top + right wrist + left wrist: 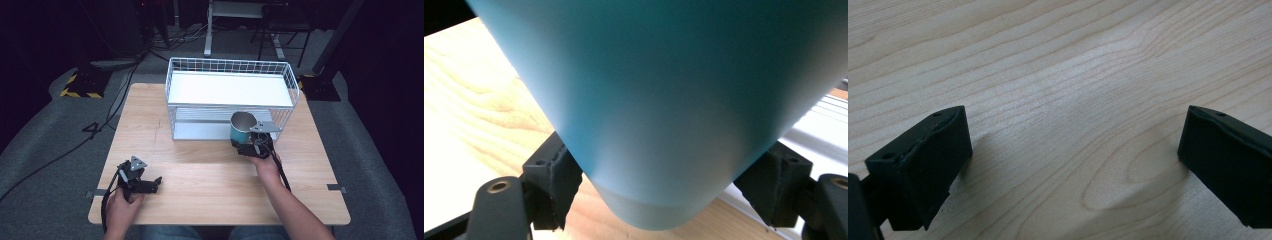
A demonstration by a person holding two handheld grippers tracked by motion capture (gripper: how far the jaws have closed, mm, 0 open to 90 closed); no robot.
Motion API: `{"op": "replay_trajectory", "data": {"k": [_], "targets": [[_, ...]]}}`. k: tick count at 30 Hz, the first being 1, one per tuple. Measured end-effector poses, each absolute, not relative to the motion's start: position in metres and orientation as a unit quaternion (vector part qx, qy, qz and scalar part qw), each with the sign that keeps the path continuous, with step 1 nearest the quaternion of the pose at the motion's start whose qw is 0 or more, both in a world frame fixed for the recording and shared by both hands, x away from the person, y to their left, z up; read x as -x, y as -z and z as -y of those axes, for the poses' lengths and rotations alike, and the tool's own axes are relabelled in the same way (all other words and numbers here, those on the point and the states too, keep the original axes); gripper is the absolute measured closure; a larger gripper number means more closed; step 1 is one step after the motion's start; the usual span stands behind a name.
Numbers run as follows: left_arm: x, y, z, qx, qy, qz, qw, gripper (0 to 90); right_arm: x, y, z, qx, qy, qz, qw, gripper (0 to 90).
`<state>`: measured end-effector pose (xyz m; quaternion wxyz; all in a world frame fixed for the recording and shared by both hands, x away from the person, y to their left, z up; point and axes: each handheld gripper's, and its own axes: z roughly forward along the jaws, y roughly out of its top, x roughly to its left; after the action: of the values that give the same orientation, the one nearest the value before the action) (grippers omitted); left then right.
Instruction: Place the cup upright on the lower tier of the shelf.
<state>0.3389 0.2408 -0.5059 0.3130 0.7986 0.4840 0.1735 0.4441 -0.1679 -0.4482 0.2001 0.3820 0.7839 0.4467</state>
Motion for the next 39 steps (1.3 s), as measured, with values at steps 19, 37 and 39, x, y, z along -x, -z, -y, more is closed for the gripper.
{"op": "replay_trajectory", "data": {"k": [19,37,39], "targets": [[-0.339,0.506,-0.241,-0.799,-0.174,-0.484,0.313,1.2,-0.481,0.462,0.140,-0.393,-0.443,-0.779,0.206,25.5],[-0.338,0.506,-0.241,-0.799,-0.173,-0.484,0.312,1.2,-0.510,0.477,0.117,-0.407,-0.447,-0.765,0.223,25.4],[-0.338,0.506,-0.241,-0.799,-0.173,-0.484,0.312,1.2,-0.513,0.479,0.115,-0.410,-0.443,-0.764,0.227,25.4]]}}
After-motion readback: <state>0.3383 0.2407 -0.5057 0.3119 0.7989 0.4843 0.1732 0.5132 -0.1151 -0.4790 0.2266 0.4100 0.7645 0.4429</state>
